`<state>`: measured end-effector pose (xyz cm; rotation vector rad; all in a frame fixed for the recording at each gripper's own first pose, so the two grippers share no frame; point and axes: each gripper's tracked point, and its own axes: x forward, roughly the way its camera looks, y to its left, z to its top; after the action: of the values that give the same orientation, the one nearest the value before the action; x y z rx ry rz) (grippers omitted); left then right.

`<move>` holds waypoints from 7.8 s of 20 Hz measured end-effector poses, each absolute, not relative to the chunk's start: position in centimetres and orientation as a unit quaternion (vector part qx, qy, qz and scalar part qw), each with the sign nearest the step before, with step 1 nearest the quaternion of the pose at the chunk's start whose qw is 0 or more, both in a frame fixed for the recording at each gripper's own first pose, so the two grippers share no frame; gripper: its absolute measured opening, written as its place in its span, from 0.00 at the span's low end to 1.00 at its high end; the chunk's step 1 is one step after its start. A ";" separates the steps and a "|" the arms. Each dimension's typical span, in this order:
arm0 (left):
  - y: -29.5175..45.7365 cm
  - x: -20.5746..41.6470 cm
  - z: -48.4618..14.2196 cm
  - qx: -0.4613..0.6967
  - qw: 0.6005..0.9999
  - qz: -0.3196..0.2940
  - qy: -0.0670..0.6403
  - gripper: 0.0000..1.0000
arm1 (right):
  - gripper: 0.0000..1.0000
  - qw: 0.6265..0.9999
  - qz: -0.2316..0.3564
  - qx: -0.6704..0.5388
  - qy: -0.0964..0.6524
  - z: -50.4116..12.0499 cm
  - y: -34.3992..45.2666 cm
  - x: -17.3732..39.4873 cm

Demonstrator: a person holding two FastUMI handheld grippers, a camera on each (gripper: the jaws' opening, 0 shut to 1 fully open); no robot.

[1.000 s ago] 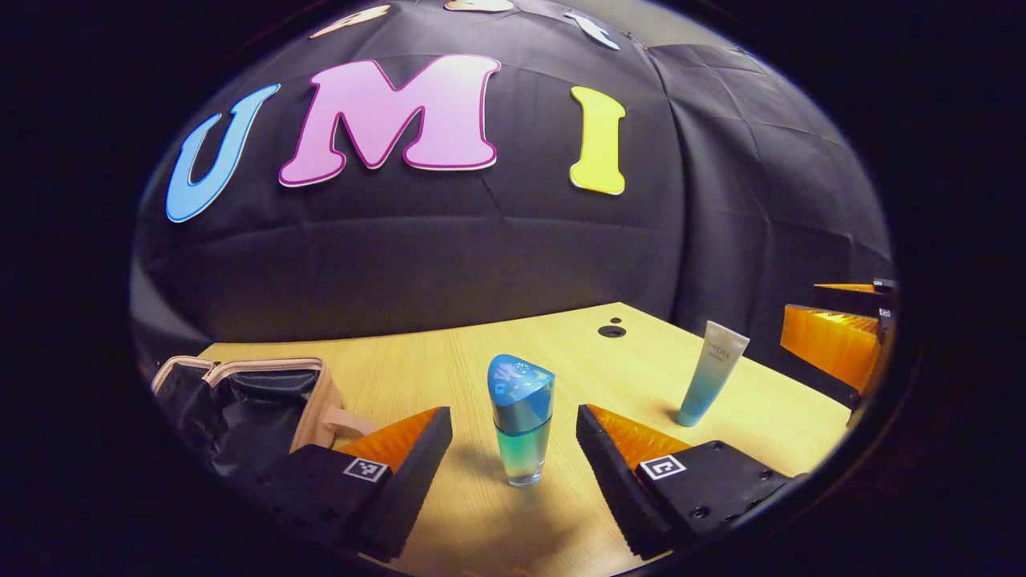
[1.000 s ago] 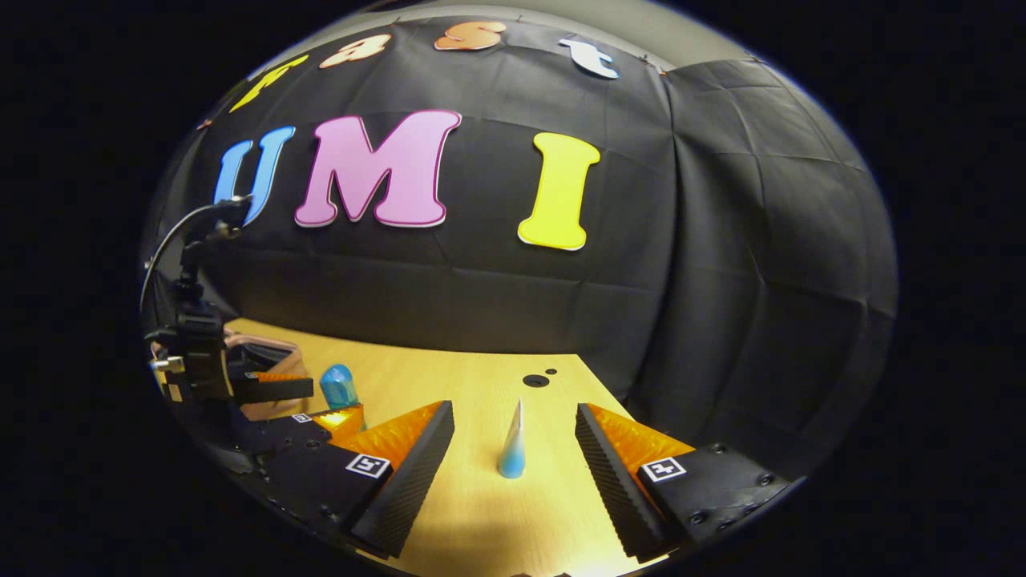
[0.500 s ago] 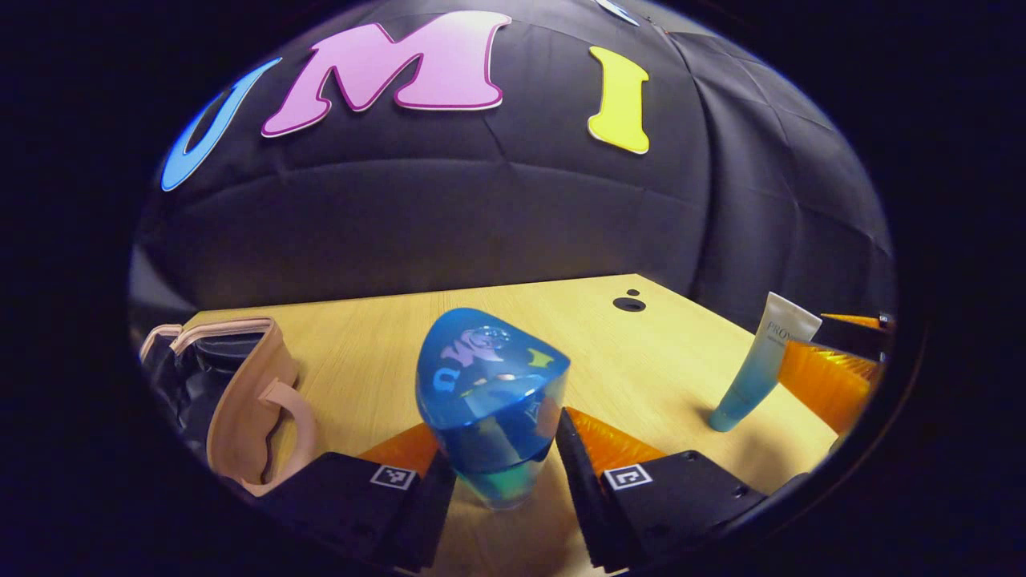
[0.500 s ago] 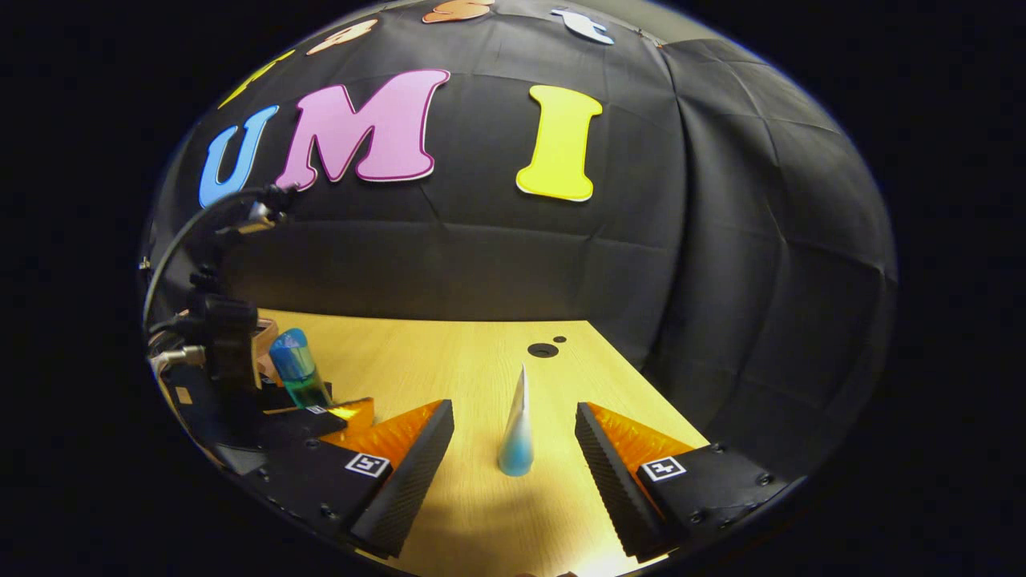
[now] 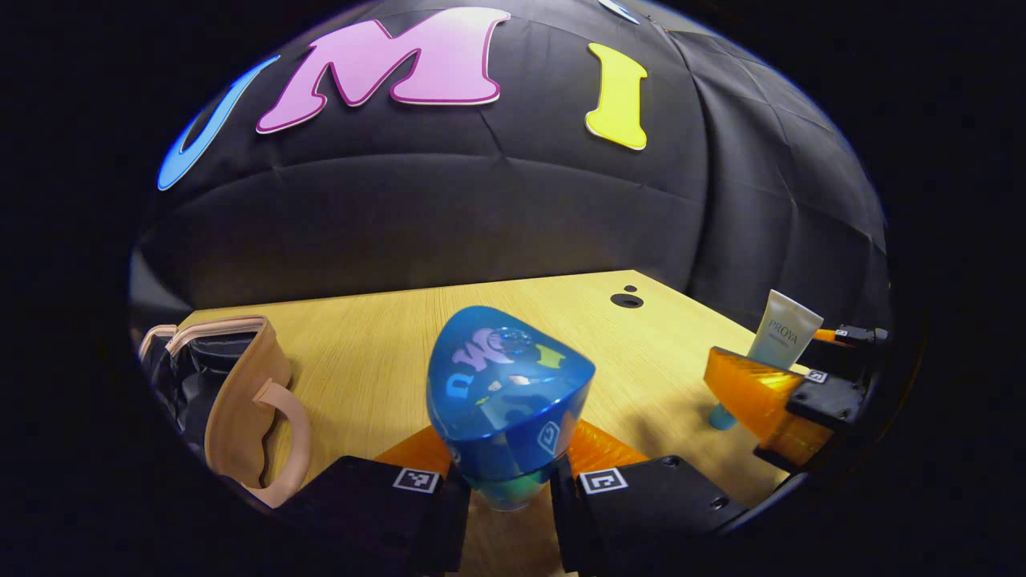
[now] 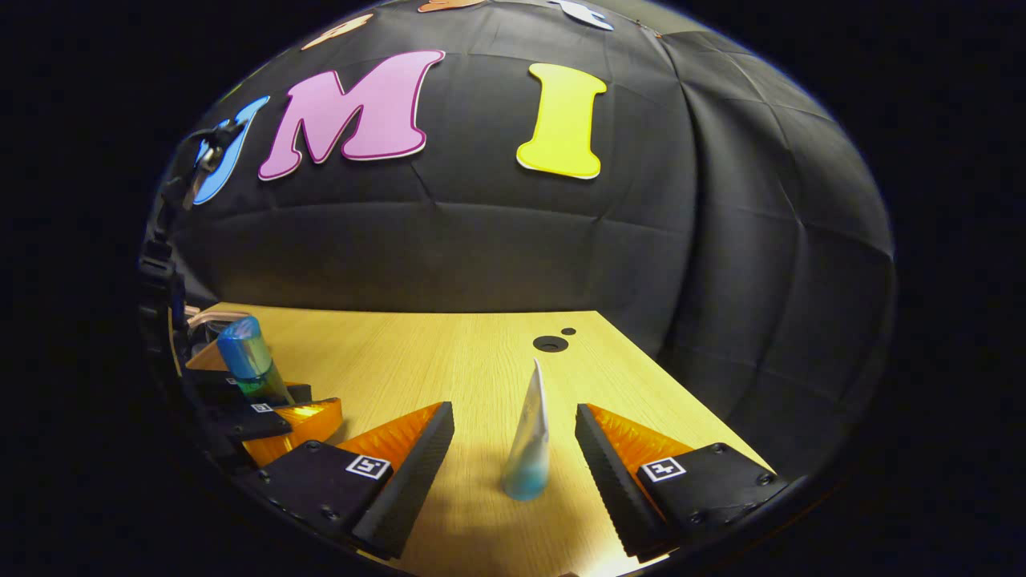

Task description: First open the suitcase, pack the skin care products into it, and then close the suitcase.

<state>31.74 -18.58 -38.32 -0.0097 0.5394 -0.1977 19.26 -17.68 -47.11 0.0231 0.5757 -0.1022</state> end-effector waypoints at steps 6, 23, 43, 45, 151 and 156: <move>-18.5 31.7 -38.2 -0.005 0.960 -0.097 0.264 0.49 | 0.71 0.956 -0.078 0.008 0.282 -48.8 -18.8 21.0; -17.1 30.9 -37.3 -0.019 0.966 -0.092 0.243 0.48 | 0.23 0.965 -0.014 0.012 0.262 -45.5 -15.1 21.2; 12.8 22.8 -27.9 0.014 0.953 0.098 0.286 0.48 | 0.19 0.969 0.148 0.045 0.195 -28.3 5.1 21.1; 15.0 22.0 -30.8 0.003 0.939 0.107 0.327 0.48 | 0.22 0.965 0.166 0.057 0.193 -27.1 7.6 20.5; 15.7 21.0 -8.1 -0.169 0.955 0.077 0.230 0.06 | 0.98 0.936 0.138 0.064 0.318 -23.2 -3.9 6.8; 5.0 22.0 -15.3 -0.152 0.947 0.068 0.275 0.06 | 0.97 0.937 0.145 0.078 0.308 -22.9 -8.5 6.9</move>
<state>21.97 5.01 -15.25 -0.3098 0.5606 0.1394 6.87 -8.52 -22.90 0.1596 0.6296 0.2961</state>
